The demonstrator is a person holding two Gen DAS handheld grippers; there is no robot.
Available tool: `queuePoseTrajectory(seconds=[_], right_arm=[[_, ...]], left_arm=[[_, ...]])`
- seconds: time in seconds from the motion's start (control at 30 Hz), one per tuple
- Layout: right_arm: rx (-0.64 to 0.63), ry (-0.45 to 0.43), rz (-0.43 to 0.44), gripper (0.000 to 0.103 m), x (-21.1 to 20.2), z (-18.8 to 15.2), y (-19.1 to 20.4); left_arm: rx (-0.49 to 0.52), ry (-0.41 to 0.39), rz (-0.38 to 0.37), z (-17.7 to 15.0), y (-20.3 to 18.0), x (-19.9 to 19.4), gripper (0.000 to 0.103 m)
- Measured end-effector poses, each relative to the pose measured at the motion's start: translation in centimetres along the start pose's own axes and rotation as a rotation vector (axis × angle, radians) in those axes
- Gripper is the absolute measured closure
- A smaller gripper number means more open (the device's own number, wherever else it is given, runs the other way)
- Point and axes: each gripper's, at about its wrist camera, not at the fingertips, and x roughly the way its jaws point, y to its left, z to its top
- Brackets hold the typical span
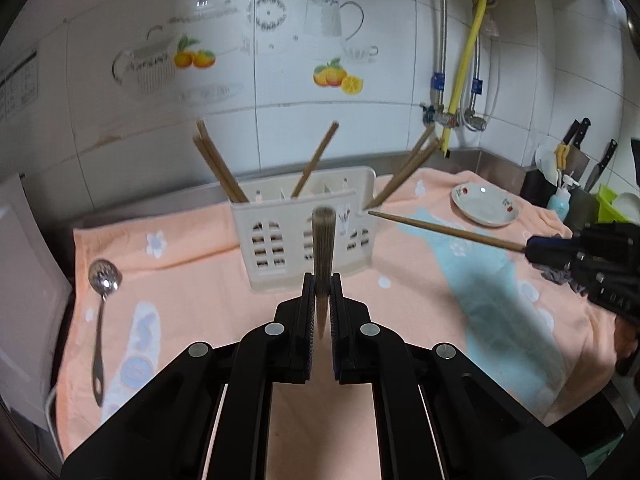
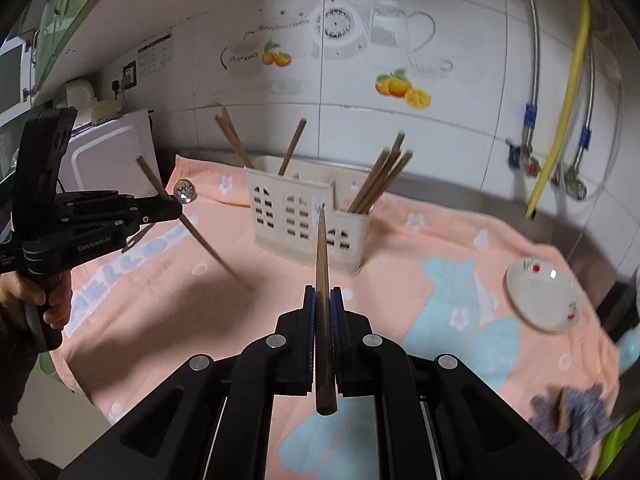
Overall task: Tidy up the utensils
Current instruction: 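Raise both held chopsticks upright and lower them into the cream holder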
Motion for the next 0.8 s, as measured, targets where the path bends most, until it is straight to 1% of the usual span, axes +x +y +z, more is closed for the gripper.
queuePoseTrajectory(seconds=[0.1, 0.23, 0.4, 0.53, 0.6, 0.7, 0.8], right_arm=[[-0.019, 0.006, 0.007, 0.096, -0.5, 1.6, -0.7], [-0.063, 0.024, 0.002, 0.096, -1.0, 3.9, -1.2], [-0.109, 0.088, -0.008, 0.096, -0.4, 6.1, -1.9], [-0.14, 0.128, -0.007, 0.096, 0.4, 7.2, -2.0], [-0.153, 0.139, -0.009, 0.096, 0.7, 7.7, -2.0], [-0.173, 0.165, -0.003, 0.096, 1.4, 8.5, -2.0], [-0.197, 0.198, -0.005, 0.096, 2.2, 9.1, -2.1]], left_arm=[[-0.002, -0.019, 0.0, 1.3, 0.2, -0.5, 0.097], [0.02, -0.07, 0.012, 3.6, 0.1, -1.9, 0.097], [0.031, -0.134, 0.028, 6.6, 0.2, -3.5, 0.097], [0.04, -0.191, 0.05, 9.3, 0.4, -4.8, 0.097], [0.04, -0.208, 0.057, 10.4, 0.5, -4.9, 0.097], [0.048, -0.224, 0.086, 11.8, 0.6, -4.4, 0.097], [0.048, -0.22, 0.107, 12.8, 0.9, -3.2, 0.097]])
